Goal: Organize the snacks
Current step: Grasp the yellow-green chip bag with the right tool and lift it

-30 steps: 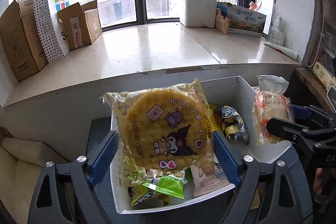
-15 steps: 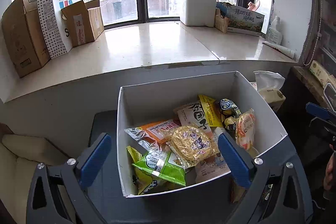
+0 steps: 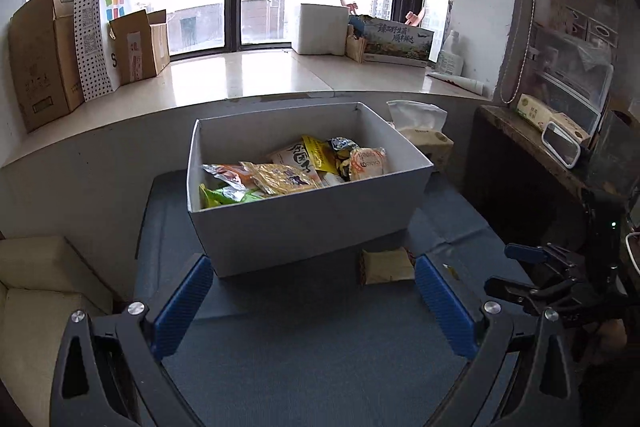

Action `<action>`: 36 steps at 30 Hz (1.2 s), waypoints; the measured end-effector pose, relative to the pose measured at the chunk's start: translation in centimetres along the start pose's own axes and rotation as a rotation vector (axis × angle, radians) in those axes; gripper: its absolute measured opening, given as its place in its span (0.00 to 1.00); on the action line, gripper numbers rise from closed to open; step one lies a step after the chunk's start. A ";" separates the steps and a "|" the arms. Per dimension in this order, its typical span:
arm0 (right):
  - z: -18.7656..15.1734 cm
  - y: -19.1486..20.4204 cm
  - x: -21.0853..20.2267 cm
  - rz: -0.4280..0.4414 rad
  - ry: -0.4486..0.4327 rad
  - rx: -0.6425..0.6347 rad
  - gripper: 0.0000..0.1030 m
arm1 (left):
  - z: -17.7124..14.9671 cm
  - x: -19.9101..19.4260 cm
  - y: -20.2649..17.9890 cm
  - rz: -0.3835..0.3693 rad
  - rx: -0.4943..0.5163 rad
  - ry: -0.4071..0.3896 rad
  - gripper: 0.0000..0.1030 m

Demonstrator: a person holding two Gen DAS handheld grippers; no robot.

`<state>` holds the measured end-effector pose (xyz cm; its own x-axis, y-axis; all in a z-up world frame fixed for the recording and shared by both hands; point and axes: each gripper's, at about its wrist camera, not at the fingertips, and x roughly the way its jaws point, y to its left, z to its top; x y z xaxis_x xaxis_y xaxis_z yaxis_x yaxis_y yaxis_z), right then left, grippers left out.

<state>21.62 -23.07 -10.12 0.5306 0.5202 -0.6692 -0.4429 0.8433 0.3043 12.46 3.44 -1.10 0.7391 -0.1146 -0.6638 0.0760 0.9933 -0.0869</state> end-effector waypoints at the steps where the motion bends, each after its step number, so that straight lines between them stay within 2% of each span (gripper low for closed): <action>1: -0.7 -0.2 0.5 -0.002 0.014 0.008 1.00 | -0.6 -0.2 -0.4 -0.010 0.000 0.003 1.00; 5: -2.0 -0.6 2.3 -0.025 0.048 0.038 1.00 | -2.2 -0.8 -1.5 -0.017 0.005 0.020 1.00; 16: -1.3 0.1 7.9 -0.097 0.175 -0.008 1.00 | -3.2 0.1 -1.2 -0.021 -0.012 0.055 1.00; 25: -1.0 0.8 9.1 -0.150 0.203 -0.048 1.00 | -3.3 0.1 -0.9 -0.013 -0.026 0.061 1.00; 28: -1.1 1.3 9.1 -0.222 0.197 -0.080 0.83 | -3.3 0.0 -0.9 0.002 -0.026 0.065 1.00; 30: -1.2 1.6 9.0 -0.257 0.197 -0.120 0.63 | -3.3 0.1 -0.8 0.012 -0.035 0.066 1.00; 34: -1.6 1.5 8.5 -0.248 0.188 -0.137 0.62 | -3.3 0.5 -0.9 0.006 -0.034 0.078 1.00; 36: -1.7 1.2 8.0 -0.204 0.182 -0.117 0.61 | -3.2 0.9 -1.2 0.000 -0.026 0.089 1.00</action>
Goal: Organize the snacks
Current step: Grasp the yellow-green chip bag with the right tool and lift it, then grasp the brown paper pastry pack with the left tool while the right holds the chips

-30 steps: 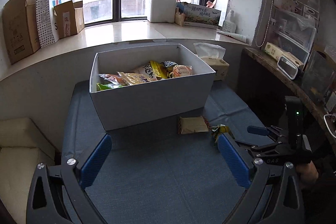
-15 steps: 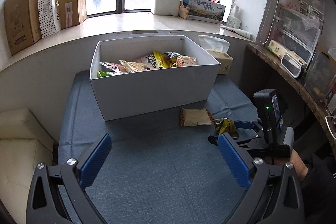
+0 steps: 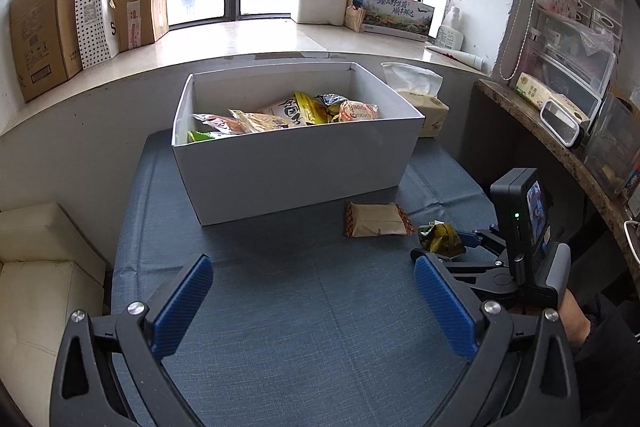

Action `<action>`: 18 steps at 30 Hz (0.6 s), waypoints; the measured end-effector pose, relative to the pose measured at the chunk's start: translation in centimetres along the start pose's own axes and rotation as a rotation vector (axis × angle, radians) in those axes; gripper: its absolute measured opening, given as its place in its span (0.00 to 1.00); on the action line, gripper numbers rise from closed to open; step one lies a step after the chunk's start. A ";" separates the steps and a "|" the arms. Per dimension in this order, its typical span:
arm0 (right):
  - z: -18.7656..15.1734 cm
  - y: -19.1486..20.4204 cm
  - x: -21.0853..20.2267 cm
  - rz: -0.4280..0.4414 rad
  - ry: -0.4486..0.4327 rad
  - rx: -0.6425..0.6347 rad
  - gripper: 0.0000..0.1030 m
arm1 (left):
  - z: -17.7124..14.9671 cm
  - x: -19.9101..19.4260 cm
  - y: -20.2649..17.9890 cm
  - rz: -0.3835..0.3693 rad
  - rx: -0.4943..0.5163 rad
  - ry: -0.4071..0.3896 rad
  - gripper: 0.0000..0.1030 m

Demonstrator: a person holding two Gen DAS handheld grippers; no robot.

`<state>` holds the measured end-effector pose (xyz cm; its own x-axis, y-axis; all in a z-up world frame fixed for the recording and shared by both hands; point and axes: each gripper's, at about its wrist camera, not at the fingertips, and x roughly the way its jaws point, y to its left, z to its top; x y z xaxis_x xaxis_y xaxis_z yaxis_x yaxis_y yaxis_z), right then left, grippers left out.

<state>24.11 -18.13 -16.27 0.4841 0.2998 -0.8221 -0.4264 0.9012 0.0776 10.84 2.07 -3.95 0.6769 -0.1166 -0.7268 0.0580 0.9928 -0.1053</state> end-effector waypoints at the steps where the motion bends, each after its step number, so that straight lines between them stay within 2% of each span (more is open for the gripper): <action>1: -0.2 -0.3 -0.4 0.032 -0.004 0.016 0.61 | 0.1 0.3 -0.2 -0.004 0.003 0.008 1.00; 6: -1.7 -1.6 -3.9 0.065 -0.061 0.071 0.61 | 1.5 2.7 -2.2 -0.013 0.046 0.049 1.00; 11: -3.1 -3.5 -7.9 0.092 -0.124 0.136 0.61 | 3.3 7.4 -5.7 -0.056 0.086 0.129 1.00; 15: -4.2 -4.8 -9.8 0.104 -0.157 0.188 0.61 | 4.4 12.1 -8.3 -0.028 0.135 0.187 1.00; 18: -5.1 -5.7 -10.3 0.092 -0.165 0.217 0.61 | 4.1 16.0 -8.8 0.009 0.113 0.263 1.00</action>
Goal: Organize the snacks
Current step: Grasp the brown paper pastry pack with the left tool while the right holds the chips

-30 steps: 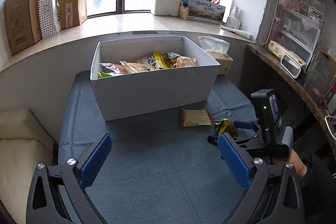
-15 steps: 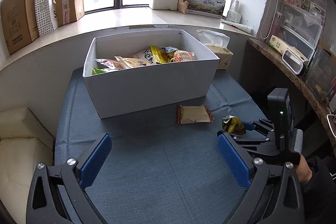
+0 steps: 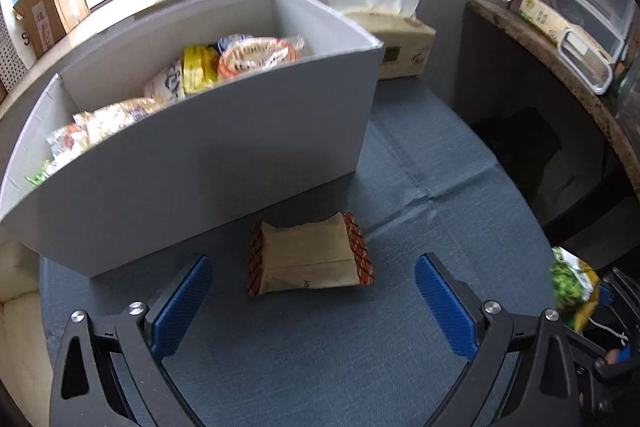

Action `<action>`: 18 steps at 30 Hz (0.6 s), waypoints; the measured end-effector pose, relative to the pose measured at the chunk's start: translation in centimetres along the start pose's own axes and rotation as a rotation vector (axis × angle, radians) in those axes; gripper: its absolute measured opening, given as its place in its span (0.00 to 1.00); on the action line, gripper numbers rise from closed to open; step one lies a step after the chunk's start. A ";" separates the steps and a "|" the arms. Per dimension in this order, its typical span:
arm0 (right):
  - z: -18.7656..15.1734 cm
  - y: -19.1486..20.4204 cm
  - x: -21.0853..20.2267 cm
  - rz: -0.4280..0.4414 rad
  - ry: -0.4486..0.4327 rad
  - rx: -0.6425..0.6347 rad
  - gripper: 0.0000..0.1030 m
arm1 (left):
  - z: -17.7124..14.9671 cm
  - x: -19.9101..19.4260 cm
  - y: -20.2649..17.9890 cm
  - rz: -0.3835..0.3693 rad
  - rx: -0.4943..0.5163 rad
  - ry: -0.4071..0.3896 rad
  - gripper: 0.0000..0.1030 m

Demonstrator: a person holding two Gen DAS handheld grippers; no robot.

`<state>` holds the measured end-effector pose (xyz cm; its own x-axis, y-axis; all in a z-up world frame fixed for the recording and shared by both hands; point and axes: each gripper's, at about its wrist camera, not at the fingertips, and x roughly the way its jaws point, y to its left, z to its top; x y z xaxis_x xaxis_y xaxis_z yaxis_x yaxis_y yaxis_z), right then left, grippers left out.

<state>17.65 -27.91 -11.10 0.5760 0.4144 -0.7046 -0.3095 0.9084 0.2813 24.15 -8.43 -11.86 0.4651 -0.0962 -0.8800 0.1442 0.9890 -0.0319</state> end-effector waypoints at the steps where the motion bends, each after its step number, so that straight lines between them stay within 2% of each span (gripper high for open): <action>1: -0.2 -0.4 0.0 -0.004 0.001 0.011 0.61 | 0.0 1.0 -0.1 0.018 0.000 0.014 1.00; 6: -1.3 -1.6 0.1 0.002 0.020 0.056 0.61 | 0.0 3.5 -0.7 0.067 0.019 0.043 1.00; 9: -1.5 -1.9 0.4 0.007 0.024 0.065 0.61 | -0.1 4.0 -0.5 0.052 0.006 0.052 0.99; 11: -1.5 -1.9 0.6 0.015 0.027 0.067 0.61 | -0.4 4.4 -0.3 0.055 -0.005 0.061 0.83; 14: -1.8 -1.6 0.7 0.020 0.032 0.059 0.61 | -0.7 3.9 0.4 0.018 -0.040 0.039 0.75; 16: -1.9 -1.4 0.7 0.015 0.033 0.052 0.61 | -0.9 3.2 0.8 0.000 -0.060 0.028 0.66; 18: -1.9 -1.3 0.7 0.018 0.034 0.051 0.61 | -1.1 2.3 1.1 -0.027 -0.073 0.020 0.65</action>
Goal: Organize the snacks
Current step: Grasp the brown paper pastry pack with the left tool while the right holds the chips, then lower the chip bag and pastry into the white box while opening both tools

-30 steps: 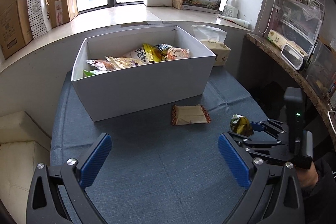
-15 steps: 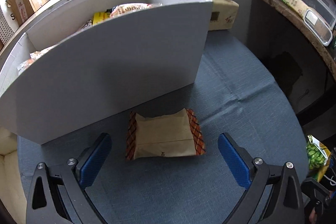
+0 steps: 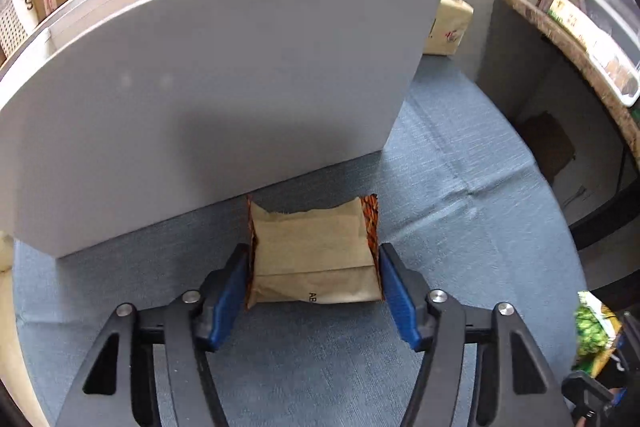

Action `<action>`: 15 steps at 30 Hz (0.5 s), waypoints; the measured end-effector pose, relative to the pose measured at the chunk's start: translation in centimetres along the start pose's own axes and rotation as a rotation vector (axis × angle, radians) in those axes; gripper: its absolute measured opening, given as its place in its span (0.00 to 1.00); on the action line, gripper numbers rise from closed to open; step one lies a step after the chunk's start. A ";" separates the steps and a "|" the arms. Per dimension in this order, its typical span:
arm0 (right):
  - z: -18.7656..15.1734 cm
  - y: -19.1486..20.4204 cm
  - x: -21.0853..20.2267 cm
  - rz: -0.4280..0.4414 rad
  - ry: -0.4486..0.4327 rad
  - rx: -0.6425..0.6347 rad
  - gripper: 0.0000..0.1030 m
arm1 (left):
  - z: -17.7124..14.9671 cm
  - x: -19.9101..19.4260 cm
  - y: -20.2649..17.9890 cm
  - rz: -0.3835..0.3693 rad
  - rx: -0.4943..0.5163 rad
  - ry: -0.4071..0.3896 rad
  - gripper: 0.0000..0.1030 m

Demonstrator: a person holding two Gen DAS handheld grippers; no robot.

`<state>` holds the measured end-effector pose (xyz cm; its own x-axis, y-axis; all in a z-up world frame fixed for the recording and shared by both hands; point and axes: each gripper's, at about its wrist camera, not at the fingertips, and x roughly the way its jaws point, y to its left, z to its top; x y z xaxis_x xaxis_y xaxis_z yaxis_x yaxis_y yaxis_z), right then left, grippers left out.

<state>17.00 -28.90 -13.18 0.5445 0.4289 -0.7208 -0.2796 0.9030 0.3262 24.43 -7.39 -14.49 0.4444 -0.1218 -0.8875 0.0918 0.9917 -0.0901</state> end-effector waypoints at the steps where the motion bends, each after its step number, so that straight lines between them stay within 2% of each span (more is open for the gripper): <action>1: 0.0 0.1 0.0 0.003 0.000 -0.001 0.61 | -0.2 -0.6 0.1 -0.010 0.000 -0.011 0.64; 5: 0.0 0.5 0.1 0.009 0.003 -0.008 0.61 | -1.4 -4.3 0.9 -0.036 -0.009 -0.073 0.64; 11: 0.5 2.4 -0.2 0.035 -0.008 -0.048 0.61 | -3.4 -12.7 2.9 -0.046 -0.024 -0.228 0.64; 15: 1.9 4.3 -0.5 0.056 -0.031 -0.086 0.61 | -4.0 -17.8 4.5 -0.005 -0.042 -0.326 0.64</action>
<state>16.98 -25.24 -10.27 0.5498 0.4807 -0.6831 -0.3763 0.8726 0.3113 13.37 -0.61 -0.93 0.7064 -0.1266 -0.6964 0.0608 0.9911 -0.1185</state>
